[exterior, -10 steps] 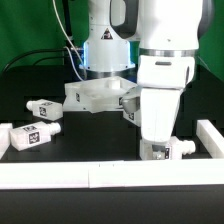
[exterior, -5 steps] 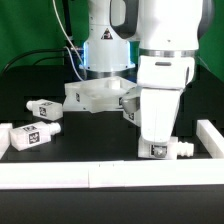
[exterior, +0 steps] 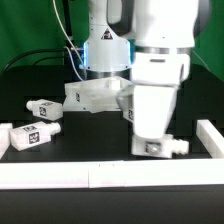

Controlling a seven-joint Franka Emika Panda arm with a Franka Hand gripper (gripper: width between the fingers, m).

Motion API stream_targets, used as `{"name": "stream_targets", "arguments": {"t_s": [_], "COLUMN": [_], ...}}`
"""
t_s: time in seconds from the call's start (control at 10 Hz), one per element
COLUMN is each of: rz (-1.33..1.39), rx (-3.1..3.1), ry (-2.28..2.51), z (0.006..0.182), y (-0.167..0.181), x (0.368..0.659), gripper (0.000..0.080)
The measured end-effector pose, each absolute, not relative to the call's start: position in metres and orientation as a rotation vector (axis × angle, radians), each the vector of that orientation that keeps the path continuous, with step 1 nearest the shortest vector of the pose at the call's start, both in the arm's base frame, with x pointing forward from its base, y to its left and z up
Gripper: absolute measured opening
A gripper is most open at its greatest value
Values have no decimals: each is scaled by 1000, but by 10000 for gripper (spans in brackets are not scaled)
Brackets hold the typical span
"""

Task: Assemble one leg

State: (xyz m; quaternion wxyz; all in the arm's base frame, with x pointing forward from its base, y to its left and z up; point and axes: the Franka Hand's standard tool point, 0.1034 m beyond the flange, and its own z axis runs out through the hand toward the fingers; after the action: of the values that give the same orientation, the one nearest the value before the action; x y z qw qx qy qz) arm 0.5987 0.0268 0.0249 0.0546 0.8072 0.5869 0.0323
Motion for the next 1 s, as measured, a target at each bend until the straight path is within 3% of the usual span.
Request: {"name": "stream_targets", "arguments": {"t_s": [0.4, 0.7, 1.0], "rz": [38, 27, 14], "rx": [2373, 2351, 2366], "ry": [1869, 1892, 1889], "z": [28, 23, 9], "y": [-47, -82, -92], "x": [599, 599, 600], "gripper": [281, 281, 281]}}
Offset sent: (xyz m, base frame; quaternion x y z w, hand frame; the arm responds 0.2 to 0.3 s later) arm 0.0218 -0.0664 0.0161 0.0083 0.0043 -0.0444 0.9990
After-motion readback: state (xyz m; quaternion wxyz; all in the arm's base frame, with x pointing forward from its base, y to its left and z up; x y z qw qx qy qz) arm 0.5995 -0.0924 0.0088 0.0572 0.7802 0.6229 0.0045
